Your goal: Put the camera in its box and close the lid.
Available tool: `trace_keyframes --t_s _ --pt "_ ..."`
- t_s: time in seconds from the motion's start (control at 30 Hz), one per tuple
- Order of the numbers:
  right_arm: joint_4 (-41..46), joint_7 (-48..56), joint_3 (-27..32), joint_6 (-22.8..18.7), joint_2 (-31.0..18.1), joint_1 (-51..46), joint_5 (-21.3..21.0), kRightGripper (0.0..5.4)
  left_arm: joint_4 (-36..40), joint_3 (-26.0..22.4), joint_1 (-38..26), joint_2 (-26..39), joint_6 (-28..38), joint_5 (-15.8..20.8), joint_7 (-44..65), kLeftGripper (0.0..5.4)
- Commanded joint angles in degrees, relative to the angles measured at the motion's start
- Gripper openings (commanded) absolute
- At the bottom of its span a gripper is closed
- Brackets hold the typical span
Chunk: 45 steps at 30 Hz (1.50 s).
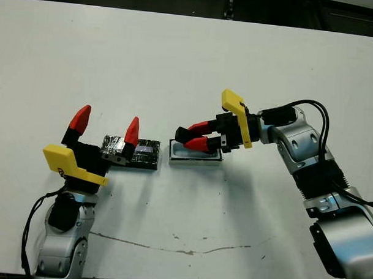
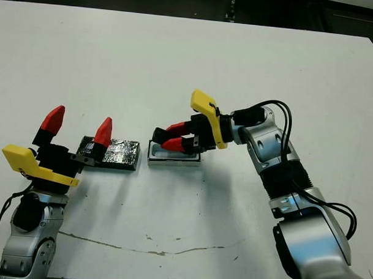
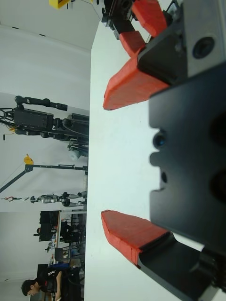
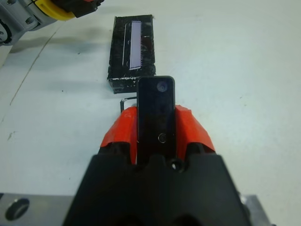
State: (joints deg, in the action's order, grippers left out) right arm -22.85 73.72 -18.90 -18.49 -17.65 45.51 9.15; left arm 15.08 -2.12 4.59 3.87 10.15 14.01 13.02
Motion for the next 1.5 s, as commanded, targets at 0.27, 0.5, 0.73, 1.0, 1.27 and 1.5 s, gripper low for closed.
trace_keyframes --t_s 0.27,0.5,0.73,1.0,1.27,1.5 --pt "0.3 -0.4 -2.2 -3.5 -2.4 -2.7 -2.5 1.66 0.1 0.0 1.0 0.2 -0.2 0.2 0.2 5.40" --pt "-1.0 -0.6 -1.9 -3.0 -2.8 -3.9 -2.3 1.66 -0.1 0.0 1.0 0.3 0.3 -0.4 0.2 5.40" --pt "-0.3 -0.6 -2.3 -2.9 -3.3 -3.8 -2.7 1.66 0.1 0.2 1.1 0.2 0.0 -0.2 0.3 5.40" --pt "1.2 0.1 -3.2 -4.3 -3.9 -3.3 -2.6 2.04 0.3 0.3 1.3 0.2 -0.4 -0.1 0.2 5.40" --pt "-0.2 1.3 -2.9 -4.5 -4.1 -2.4 -1.9 3.11 0.3 0.3 1.3 0.0 -0.4 0.2 0.1 5.40" --pt "0.5 1.1 -1.6 -3.1 -5.0 -2.7 -1.8 3.99 0.4 0.3 1.4 0.1 -0.6 0.3 0.2 5.40"
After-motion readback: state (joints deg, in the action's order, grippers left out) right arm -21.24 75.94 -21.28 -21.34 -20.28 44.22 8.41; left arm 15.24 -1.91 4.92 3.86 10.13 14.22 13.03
